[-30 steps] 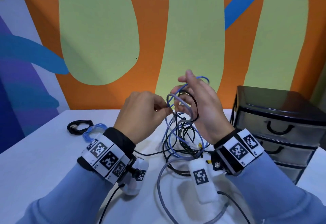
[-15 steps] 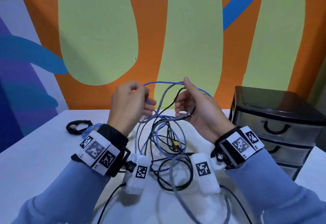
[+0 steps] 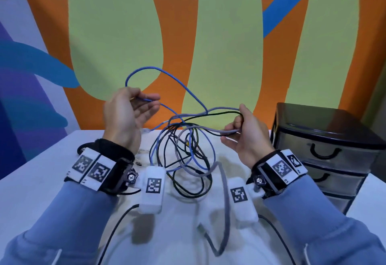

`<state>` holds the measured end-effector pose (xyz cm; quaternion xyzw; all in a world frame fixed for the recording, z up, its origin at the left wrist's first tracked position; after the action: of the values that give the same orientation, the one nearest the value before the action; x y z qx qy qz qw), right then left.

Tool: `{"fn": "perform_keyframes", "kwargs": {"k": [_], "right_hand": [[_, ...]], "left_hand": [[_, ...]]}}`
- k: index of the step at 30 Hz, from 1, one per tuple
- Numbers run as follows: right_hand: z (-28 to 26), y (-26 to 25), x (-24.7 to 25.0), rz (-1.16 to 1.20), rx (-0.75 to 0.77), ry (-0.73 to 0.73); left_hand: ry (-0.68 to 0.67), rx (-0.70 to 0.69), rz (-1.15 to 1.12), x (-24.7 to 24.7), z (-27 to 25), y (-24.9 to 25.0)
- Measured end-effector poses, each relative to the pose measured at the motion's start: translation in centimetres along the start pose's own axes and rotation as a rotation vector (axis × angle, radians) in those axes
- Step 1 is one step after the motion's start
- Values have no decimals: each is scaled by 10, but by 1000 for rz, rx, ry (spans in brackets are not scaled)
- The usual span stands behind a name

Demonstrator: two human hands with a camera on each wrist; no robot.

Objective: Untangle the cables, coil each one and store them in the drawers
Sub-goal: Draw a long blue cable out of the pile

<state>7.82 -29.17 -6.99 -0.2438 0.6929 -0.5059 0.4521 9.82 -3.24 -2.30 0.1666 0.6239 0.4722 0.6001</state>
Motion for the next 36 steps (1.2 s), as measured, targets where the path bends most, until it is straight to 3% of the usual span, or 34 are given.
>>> {"fn": "perform_keyframes", "kwargs": {"k": [5,8,11,13,17,19,22,28,33,36], "right_hand": [[4,-6,4,-165,154,65],[8,-10,5,-411,414,72],[-6,-19,-6,-568,738,-67],[-20,-26,-15,-535,839,-196],[-36,-30,-26,-381,721,-385],[-34,-23,-29,-562,773,-384],[-36,-4,-35,-983,1017,-402],[-37,0,-37,-1055,1028,-417],[-24,2,-28,-1203,914,-325],[-19,-2,-22,-1150,904,-264]], "left_hand": [[-144,35,-196,-6,-5,5],[-247,16,-163,-12,-13,3],[-341,7,-85,-18,-24,-1],[-377,26,-44,-22,-28,-4],[-384,-88,154,-28,-31,-10],[-426,-161,221,-28,-34,-13],[-536,-199,256,-30,-39,-12],[-676,-242,187,-36,-54,-1],[-489,-345,-64,-28,-37,20],[-310,-332,-258,-10,-15,36]]}}
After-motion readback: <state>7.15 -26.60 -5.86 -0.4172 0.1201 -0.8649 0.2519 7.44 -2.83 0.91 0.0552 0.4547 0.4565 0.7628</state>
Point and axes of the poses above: each hand's wrist, its own z-axis towards the middle knuckle, its own x-axis out of the back of the hand, y = z × x, the point moved 4 cm from there along z, towards the middle knuckle, and after that the axes turned 9 degrees about y, right-handed, at the moved point
